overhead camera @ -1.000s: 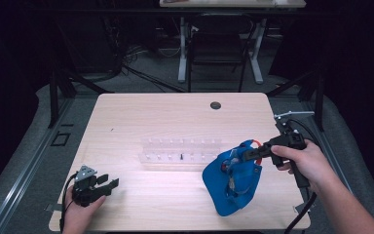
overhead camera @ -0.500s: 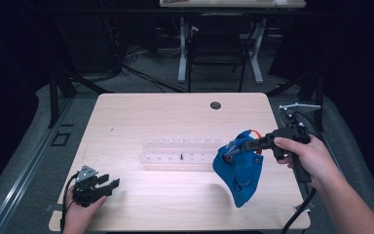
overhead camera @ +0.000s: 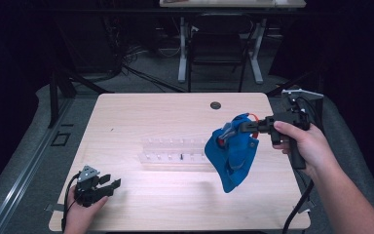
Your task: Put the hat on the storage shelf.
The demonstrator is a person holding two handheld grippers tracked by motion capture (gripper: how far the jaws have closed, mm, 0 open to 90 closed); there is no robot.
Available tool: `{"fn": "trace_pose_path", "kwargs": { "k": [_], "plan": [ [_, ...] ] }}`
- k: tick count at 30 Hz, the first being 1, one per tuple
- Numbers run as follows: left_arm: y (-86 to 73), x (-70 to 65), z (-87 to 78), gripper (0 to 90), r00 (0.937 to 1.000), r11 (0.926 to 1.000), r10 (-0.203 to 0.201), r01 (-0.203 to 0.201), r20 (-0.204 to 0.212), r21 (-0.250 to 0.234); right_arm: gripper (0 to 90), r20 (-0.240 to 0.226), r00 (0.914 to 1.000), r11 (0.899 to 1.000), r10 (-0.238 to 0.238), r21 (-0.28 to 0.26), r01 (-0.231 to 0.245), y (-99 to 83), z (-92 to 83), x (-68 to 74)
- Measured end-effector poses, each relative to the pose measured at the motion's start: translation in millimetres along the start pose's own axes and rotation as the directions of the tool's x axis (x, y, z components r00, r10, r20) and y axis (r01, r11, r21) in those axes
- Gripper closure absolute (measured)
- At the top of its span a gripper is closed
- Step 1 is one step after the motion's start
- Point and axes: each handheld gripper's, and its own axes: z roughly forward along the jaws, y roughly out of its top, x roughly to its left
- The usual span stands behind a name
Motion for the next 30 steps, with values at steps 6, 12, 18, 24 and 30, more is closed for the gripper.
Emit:
{"fn": "trace_pose_path", "kwargs": {
  "k": [6,12,18,24,30],
  "plan": [
    [1.3,-3.0,-0.2,49.2,1.0,1.0,0.006,-0.006,0.006,0.004,88.7,-0.008,0.9999,1.0,0.007,-0.014,-0.007,8.7,7.0,6.7],
    [2.5,-5.5,0.3,49.6,0.9998,0.9999,0.009,-0.009,0.015,-0.004,88.7,-0.003,1.0,1.0,-0.004,-0.017,0.004,17.7,15.3,14.2],
    [5.0,-11.9,-0.7,50.7,0.9993,0.9996,0.017,-0.016,0.032,-0.024,88.6,-0.009,0.9999,0.999,-0.011,-0.033,0.011,25.5,25.1,21.4],
    [13.1,-25.3,-3.9,52.2,0.9973,0.9974,0.049,-0.046,0.055,-0.056,88.6,-0.012,0.9998,0.999,-0.017,-0.04,0.016,32.9,36.6,27.9],
    [24.5,-44.6,-5.8,54.1,0.9912,0.9925,0.095,-0.087,0.093,-0.086,88.6,-0.018,0.9995,0.999,-0.025,-0.047,0.024,40.5,46.2,31.5]
  ]
}}
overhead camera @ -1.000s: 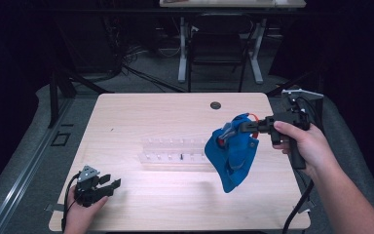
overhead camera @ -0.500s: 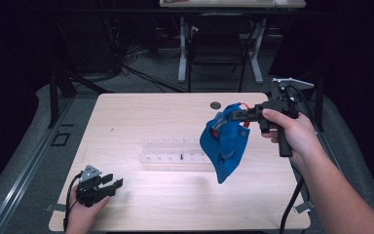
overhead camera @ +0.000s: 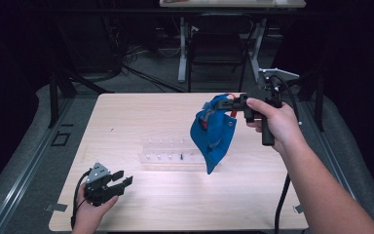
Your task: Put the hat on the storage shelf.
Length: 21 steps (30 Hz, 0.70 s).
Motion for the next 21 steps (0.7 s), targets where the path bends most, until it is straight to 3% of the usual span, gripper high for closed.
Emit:
{"fn": "trace_pose_path", "kwargs": {
  "k": [4,9,15,16,21],
  "plan": [
    [9.2,-14.8,1.9,55.3,0.9989,0.999,0.043,-0.042,0.018,-0.017,88.6,-0.007,1.0,1.0,0.004,-0.007,-0.004,4.8,6.1,1.4],
    [22.8,-30.2,6.7,55.2,0.9962,0.9969,0.067,-0.064,0.055,-0.046,88.6,-0.011,0.9999,1.0,0.002,-0.011,-0.002,8.4,12.4,1.5],
    [42.9,-55.9,16.9,54.7,0.9884,0.9902,0.12,-0.112,0.094,-0.083,88.6,-0.012,0.9999,1.0,0.007,-0.021,-0.007,12.5,19.8,2.7],
    [48.1,-63.1,20.0,54.7,0.9847,0.9889,0.134,-0.125,0.112,-0.08,88.6,-0.011,0.9999,1.0,0.001,-0.021,-0.002,13.5,21.5,3.4],
    [58.6,-79.9,25.6,54.8,0.9777,0.983,0.17,-0.16,0.123,-0.09,88.6,-0.011,0.9999,1.0,0.002,-0.028,-0.003,14.6,24.7,4.1]
  ]
}}
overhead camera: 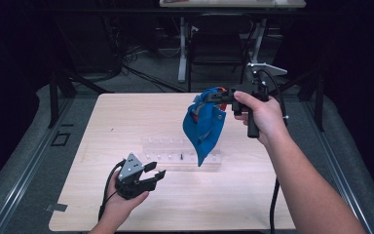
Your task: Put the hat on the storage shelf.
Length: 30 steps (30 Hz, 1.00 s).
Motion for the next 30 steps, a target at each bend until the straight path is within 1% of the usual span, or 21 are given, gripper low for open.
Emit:
{"fn": "trace_pose_path", "kwargs": {
  "k": [1,3,5,7,8,9,12,13,16,21,25,27,28,30],
  "plan": [
    [4.3,-4.9,3.4,55.4,0.9999,0.9999,0.01,-0.01,0.011,-0.007,88.6,0.003,1.0,1.0,-0.003,-0.005,0.003,0.6,1.6,-0.9],
    [6.5,-7.5,5.2,56.5,0.9998,0.9998,0.017,-0.017,0.015,-0.008,88.6,0.002,1.0,1.0,-0.002,-0.004,0.002,0.8,2.2,-1.2],
    [12.6,-15.1,10.1,57.6,0.9991,0.9992,0.037,-0.036,0.022,-0.014,88.6,0.004,1.0,1.0,0.0,-0.012,0.0,1.5,5.7,-1.7],
    [16.1,-19.7,13.1,58.3,0.9987,0.9991,0.038,-0.037,0.033,-0.021,88.6,0.005,1.0,1.0,0.001,-0.006,-0.001,1.9,7.6,-1.2],
    [16.1,-19.7,13.1,58.3,0.9987,0.9991,0.038,-0.037,0.033,-0.021,88.6,0.005,1.0,1.0,0.001,-0.006,-0.001,1.9,7.6,-1.2],
    [19.1,-23.6,16.0,58.3,0.9983,0.9987,0.043,-0.042,0.039,-0.029,88.6,0.005,1.0,1.0,-0.005,-0.002,0.005,2.2,9.9,-0.7],
    [22.0,-26.8,18.8,58.2,0.9977,0.9984,0.047,-0.046,0.048,-0.033,88.6,0.003,1.0,1.0,-0.006,-0.008,0.006,2.5,12.1,-0.4],
    [24.6,-30.1,21.4,58.0,0.9971,0.998,0.055,-0.054,0.053,-0.033,88.6,0.004,1.0,1.0,-0.001,-0.01,0.001,2.9,15.0,-0.1],
    [26.6,-33.1,23.7,57.2,0.9966,0.9977,0.06,-0.058,0.057,-0.035,88.6,0.005,1.0,1.0,-0.004,-0.01,0.004,3.2,17.1,-0.1],
    [31.2,-39.7,32.0,56.9,0.9959,0.9969,0.071,-0.069,0.056,-0.037,88.6,-0.002,1.0,1.0,-0.004,-0.006,0.004,4.1,23.4,0.4],
    [33.1,-42.7,38.0,57.2,0.9959,0.9968,0.075,-0.073,0.05,-0.032,88.6,-0.004,1.0,1.0,-0.001,-0.011,0.001,4.0,27.8,1.2],
    [34.8,-44.8,43.8,57.9,0.9971,0.9975,0.064,-0.062,0.042,-0.033,88.6,-0.004,1.0,1.0,-0.004,-0.009,0.004,3.9,29.5,2.1],
    [34.8,-44.8,43.8,58.0,0.9971,0.9975,0.064,-0.062,0.042,-0.033,88.6,-0.004,1.0,1.0,-0.004,-0.009,0.004,3.9,29.5,2.1],
    [36.4,-45.7,49.1,59.1,0.9982,0.9981,0.047,-0.046,0.036,-0.041,88.6,-0.003,1.0,1.0,-0.004,-0.011,0.004,3.8,31.6,2.9]
  ]
}}
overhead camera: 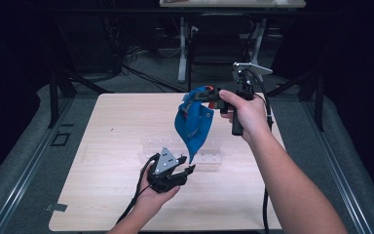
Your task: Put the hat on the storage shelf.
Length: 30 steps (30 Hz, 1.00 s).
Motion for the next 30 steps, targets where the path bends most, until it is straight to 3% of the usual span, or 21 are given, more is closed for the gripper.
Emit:
{"fn": "trace_pose_path", "kwargs": {
  "k": [7,14,17,22,30],
  "plan": [
    [1.8,1.3,6.0,68.7,0.999,1.0,0.002,-0.002,-0.045,0.007,88.6,0.008,1.0,1.0,-0.005,0.007,0.005,-0.2,2.5,0.6],
    [1.3,9.4,-1.0,79.0,0.9973,1.0,-0.007,0.007,-0.073,-0.002,88.6,0.005,1.0,1.0,-0.004,0.006,0.004,0.1,2.4,1.0],
    [1.9,12.5,-5.8,82.8,0.9961,1.0,0.009,-0.008,-0.088,0.005,88.5,0.005,1.0,1.0,-0.005,0.004,0.005,0.1,3.5,1.5],
    [2.1,14.8,-10.2,87.8,0.9965,0.9998,0.022,-0.022,-0.081,0.005,88.5,0.006,0.9999,1.0,-0.009,0.006,0.009,-0.1,6.6,3.0],
    [3.2,21.3,-18.1,88.6,0.9963,0.9998,0.019,-0.018,-0.083,0.006,88.5,0.011,0.9998,1.0,-0.019,0.002,0.019,0.5,11.7,6.9]
  ]
}}
